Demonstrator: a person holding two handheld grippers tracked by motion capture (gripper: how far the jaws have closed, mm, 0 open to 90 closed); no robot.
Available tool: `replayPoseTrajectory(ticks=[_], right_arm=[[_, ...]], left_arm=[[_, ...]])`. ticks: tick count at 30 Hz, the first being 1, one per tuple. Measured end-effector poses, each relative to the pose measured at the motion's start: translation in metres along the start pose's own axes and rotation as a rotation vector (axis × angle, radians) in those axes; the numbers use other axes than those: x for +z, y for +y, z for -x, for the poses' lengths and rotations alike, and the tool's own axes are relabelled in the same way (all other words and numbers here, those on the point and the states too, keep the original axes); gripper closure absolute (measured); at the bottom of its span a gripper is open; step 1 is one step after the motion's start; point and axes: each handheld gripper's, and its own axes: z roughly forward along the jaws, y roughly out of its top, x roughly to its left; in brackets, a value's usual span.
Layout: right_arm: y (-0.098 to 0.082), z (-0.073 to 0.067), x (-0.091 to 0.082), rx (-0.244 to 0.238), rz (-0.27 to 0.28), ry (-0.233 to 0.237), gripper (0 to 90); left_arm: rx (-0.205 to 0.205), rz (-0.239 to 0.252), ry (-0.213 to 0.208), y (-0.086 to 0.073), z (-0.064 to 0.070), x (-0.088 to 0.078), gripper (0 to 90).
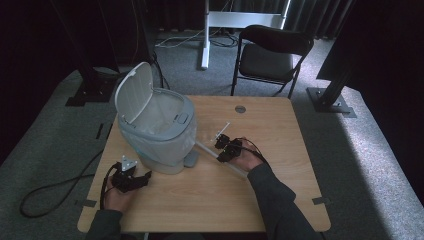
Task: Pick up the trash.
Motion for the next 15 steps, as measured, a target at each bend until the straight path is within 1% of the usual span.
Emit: replayPoseTrajectory(ticks=[2,3,5,9,15], right_arm=[[-0.001,0.0,-0.001,-0.001,0.006,0.0,79.0],[-0.002,0.0,-0.005,0.002,0.028,-0.001,79.1],[-0.003,0.0,-0.009,0.007,0.052,0.008,79.1],[-0.004,-0.001,-0.018,0.006,0.088,0.006,79.0],[-0.004,0.0,-0.028,0.013,0.128,0.006,79.0]], left_arm=[[0.0,0.0,0.0,0.0,0.0,0.0,28.9],[0.0,0.0,0.0,0.0,0.0,0.0,28.9],[0.0,0.0,0.0,0.0,0.0,0.0,28.9],[-0.001,0.001,0.0,0.0,0.0,0.0,28.9],[-0.001,0.001,0.0,0.0,0.0,0.0,28.9]])
